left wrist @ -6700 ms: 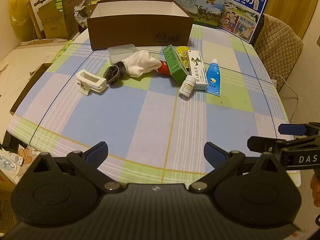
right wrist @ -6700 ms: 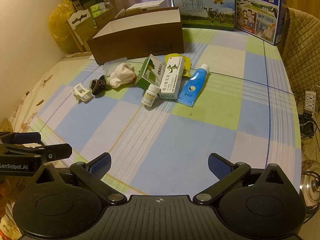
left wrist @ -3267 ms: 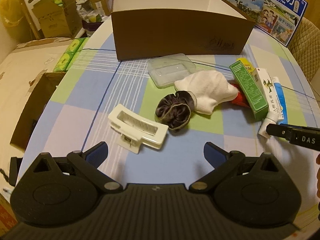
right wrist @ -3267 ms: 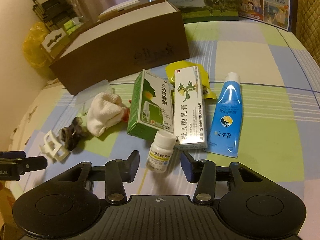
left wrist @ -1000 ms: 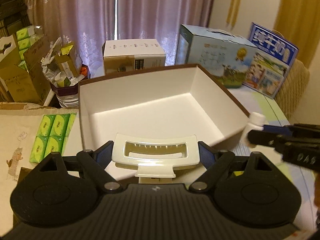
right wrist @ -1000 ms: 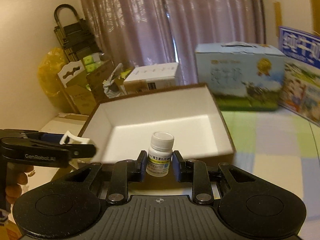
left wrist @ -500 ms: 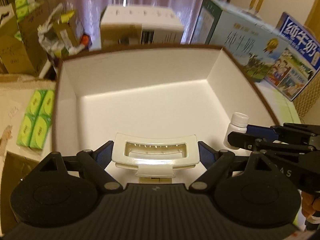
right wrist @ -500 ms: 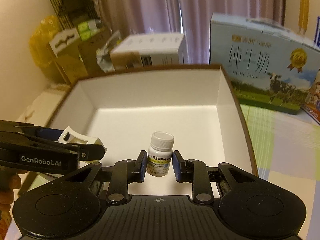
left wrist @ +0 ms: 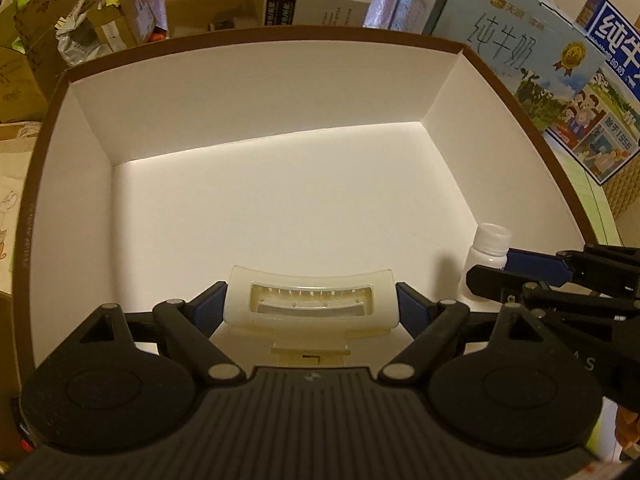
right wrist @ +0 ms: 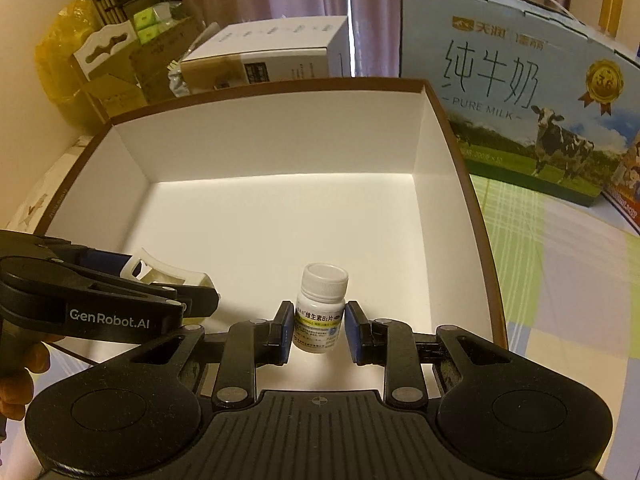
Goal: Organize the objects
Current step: 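Carry the clip and pill bottle into the brown box and open both tools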
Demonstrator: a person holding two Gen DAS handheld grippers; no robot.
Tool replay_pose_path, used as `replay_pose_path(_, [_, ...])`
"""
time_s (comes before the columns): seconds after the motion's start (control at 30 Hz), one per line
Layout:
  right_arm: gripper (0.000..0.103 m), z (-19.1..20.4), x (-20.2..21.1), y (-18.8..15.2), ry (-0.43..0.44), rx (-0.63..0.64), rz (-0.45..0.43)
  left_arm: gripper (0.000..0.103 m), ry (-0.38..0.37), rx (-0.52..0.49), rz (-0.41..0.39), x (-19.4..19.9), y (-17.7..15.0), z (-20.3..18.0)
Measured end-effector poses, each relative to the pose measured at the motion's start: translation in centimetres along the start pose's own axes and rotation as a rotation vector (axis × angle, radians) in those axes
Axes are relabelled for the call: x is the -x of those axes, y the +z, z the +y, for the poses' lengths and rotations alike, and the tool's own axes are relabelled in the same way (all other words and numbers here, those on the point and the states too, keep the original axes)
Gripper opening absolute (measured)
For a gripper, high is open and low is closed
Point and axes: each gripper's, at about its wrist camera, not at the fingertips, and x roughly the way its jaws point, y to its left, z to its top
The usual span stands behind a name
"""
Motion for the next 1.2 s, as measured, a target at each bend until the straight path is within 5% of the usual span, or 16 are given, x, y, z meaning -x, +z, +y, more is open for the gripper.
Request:
replay_pose_path(0.77, [0.025, 1.5, 1.1, 0.6, 0.040, 0.031, -0.032, 0.090, 0.018, -0.002, -0.054, 2.4, 0.9, 1.7])
replay_pose_path(1.2, [0.050, 1.5, 6.0, -0.2, 0.041, -0.042, -0.130, 0.091, 0.021, -0.037, -0.117, 5.8, -0.1, 2.1])
